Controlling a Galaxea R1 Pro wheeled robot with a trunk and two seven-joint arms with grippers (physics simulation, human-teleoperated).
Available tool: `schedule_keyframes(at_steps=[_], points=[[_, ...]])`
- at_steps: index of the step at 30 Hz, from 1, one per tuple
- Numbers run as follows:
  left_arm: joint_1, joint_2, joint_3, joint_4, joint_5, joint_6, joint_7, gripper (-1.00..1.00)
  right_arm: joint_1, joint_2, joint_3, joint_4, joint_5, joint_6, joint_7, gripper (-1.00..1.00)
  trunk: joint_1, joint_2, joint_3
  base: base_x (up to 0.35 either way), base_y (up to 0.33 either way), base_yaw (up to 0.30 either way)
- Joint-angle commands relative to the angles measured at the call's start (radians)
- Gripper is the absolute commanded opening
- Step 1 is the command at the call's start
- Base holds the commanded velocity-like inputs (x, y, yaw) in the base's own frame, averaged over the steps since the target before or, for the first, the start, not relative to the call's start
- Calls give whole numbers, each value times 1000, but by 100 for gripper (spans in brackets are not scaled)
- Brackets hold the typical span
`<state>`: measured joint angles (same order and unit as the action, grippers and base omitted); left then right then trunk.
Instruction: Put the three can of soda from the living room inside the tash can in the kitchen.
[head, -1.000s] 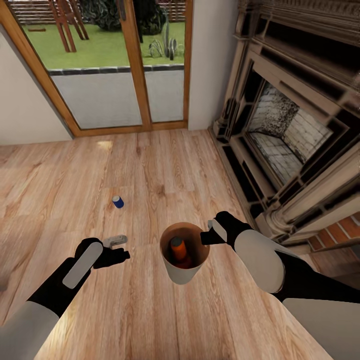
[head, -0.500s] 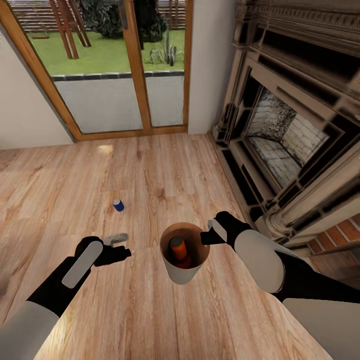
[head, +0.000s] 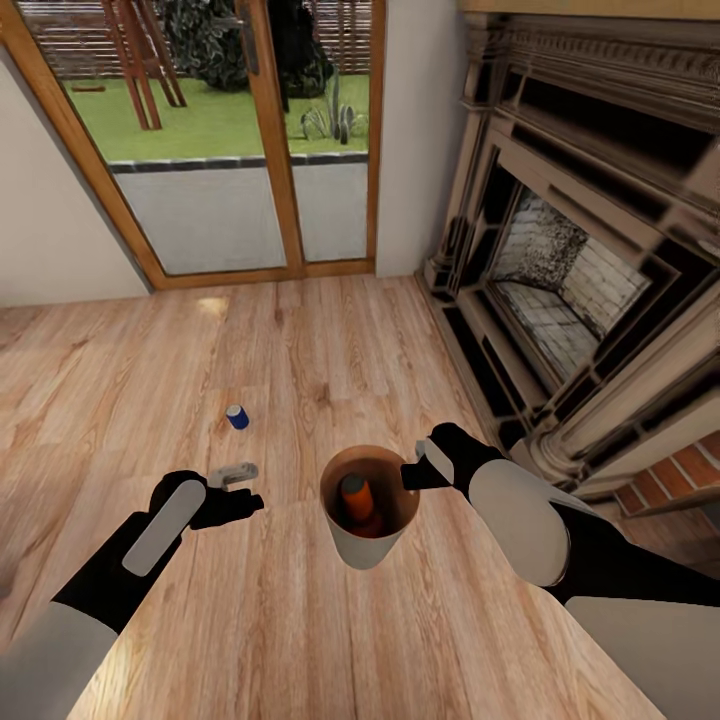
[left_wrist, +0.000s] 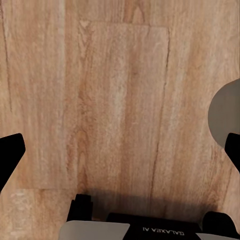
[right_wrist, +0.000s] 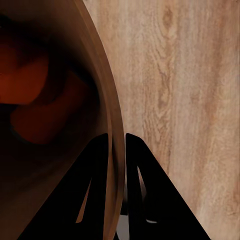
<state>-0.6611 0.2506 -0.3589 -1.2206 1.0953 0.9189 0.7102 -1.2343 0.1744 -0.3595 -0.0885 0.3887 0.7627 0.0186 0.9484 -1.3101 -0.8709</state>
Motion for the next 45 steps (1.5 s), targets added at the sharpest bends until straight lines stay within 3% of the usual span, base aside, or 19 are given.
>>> schedule_keyframes(at_steps=[1,45], points=[[0,0,0,0,0,0,0,100,0,0,-16,1,-20,-1,6,-100,0,0,2,0,0,0],[0,-1,0,-11,0,-3,3,100,1,0,-16,1,-16,-2,6,-100,0,0,73,0,0,0]])
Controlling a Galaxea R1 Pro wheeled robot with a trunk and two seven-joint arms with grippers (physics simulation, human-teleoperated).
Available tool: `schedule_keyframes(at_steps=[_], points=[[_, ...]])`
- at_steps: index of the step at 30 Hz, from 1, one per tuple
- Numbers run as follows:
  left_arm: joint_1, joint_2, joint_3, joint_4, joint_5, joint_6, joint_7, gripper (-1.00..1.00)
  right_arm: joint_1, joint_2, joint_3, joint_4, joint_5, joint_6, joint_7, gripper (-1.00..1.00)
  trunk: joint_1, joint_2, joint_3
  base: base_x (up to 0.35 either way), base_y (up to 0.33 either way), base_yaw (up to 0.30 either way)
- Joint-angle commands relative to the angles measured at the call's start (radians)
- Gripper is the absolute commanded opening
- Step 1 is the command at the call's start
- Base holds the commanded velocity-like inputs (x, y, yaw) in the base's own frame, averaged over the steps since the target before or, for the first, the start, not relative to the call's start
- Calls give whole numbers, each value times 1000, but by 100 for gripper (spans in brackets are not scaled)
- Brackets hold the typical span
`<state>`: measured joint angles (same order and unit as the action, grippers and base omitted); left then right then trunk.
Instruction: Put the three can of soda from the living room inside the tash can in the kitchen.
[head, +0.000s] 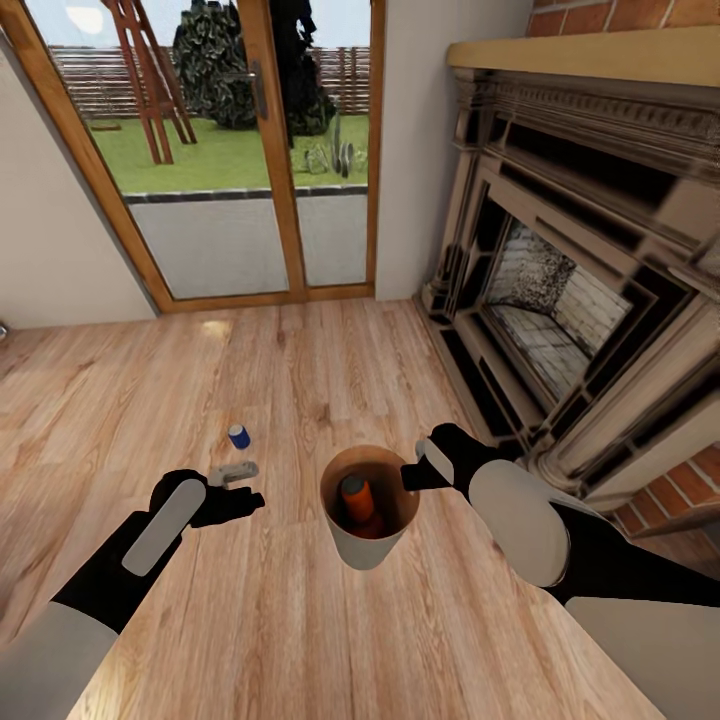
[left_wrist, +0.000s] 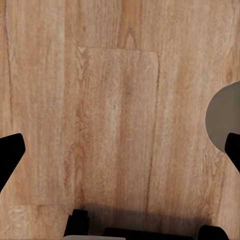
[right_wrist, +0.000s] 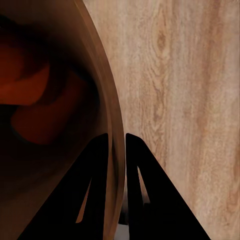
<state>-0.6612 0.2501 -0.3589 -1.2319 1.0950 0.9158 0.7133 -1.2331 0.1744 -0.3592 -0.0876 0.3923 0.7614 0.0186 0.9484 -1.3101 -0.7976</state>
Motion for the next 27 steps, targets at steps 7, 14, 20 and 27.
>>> schedule_keyframes(at_steps=[7,14,20,27], points=[[0,0,0,0,0,-1,0,100,0,0,-17,0,-20,-1,6,-100,0,0,12,0,0,0],[0,0,0,0,0,-1,0,100,0,0,-17,0,-19,-1,6,-100,0,0,23,0,0,0],[0,0,0,0,0,-2,0,100,0,0,-17,0,-18,-1,6,-100,0,0,33,0,0,0],[0,0,0,0,0,-2,0,100,0,0,-17,0,-18,-1,6,-100,0,0,44,0,0,0]])
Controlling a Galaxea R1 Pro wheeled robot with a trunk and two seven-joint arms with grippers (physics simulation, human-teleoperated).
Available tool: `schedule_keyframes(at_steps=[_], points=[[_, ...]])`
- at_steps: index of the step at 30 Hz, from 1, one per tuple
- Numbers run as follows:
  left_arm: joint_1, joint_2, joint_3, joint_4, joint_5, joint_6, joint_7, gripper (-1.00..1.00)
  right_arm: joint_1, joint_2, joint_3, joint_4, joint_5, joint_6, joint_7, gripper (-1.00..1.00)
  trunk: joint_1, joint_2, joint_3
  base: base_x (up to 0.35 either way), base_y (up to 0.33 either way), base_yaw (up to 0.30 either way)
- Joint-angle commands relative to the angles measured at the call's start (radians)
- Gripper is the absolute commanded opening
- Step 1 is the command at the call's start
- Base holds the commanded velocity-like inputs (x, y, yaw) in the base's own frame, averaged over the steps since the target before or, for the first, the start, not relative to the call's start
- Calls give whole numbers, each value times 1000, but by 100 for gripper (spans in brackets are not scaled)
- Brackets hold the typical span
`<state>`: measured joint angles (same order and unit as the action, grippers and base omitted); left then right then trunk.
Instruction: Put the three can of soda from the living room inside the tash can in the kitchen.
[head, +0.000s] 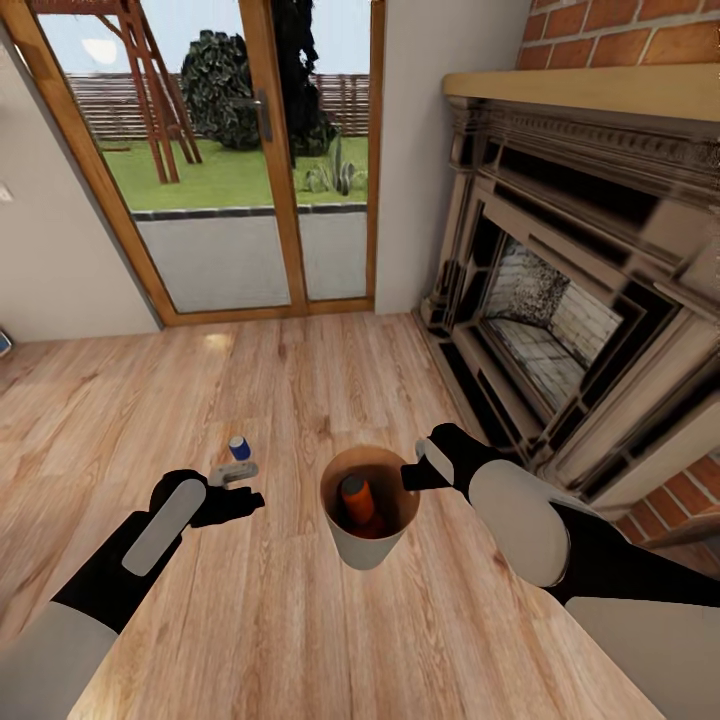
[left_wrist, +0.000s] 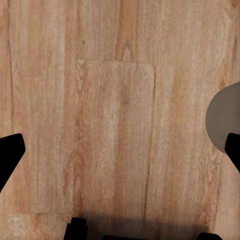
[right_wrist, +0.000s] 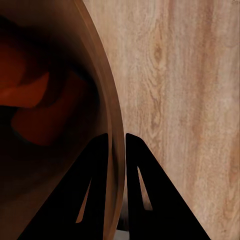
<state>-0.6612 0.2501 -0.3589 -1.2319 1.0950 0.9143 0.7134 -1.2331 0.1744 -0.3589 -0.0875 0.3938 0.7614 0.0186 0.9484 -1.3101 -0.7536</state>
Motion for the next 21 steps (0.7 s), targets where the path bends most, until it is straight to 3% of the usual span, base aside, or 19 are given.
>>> schedule_keyframes(at_steps=[1,21], points=[[0,0,0,0,0,0,0,100,0,0,-17,0,-20,-1,6,-100,0,0,2,0,0,0],[0,0,0,0,-1,0,1,100,0,0,-17,1,-19,-1,6,-100,0,0,34,0,0,0]])
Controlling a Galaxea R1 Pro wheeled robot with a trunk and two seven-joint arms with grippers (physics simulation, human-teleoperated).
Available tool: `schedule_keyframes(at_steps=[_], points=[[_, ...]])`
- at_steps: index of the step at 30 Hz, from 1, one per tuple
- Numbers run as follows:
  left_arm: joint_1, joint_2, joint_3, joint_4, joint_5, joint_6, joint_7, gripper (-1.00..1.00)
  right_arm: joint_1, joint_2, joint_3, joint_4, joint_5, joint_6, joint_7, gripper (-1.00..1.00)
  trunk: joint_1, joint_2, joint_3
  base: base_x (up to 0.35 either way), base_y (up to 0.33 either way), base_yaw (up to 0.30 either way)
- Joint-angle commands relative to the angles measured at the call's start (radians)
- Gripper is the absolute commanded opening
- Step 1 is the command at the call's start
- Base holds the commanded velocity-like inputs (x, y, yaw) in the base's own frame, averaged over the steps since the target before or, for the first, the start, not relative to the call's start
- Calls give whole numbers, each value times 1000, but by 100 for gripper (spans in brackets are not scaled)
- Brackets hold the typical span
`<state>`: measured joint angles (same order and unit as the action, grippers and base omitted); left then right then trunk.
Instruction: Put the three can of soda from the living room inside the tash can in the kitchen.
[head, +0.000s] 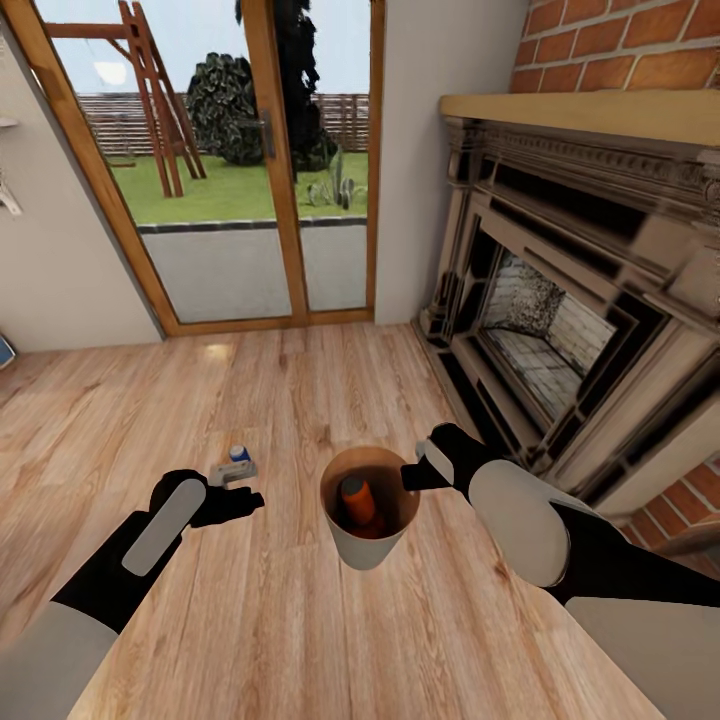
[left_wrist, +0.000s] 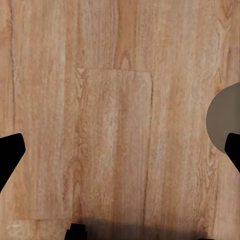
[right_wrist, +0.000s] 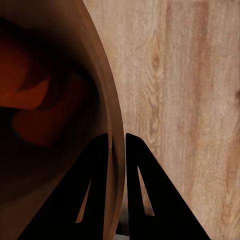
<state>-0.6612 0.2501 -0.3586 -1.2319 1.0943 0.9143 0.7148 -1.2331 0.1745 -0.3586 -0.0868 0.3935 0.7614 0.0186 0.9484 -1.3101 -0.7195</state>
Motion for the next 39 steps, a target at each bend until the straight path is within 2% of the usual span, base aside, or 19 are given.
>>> schedule_keyframes(at_steps=[1,10,26,39], points=[[0,0,0,0,0,0,0,100,0,0,-17,0,-19,-1,6,-100,0,0,2,0,0,0],[0,0,0,0,-1,0,1,100,0,0,-17,2,-19,-1,5,-100,0,0,14,0,0,0],[0,0,0,0,-1,-1,1,100,31,0,-4,-3,-14,-1,5,-100,0,0,19,0,0,0],[0,0,0,0,-1,-1,1,100,32,0,-2,-4,-15,-1,5,-100,0,0,38,0,0,0]])
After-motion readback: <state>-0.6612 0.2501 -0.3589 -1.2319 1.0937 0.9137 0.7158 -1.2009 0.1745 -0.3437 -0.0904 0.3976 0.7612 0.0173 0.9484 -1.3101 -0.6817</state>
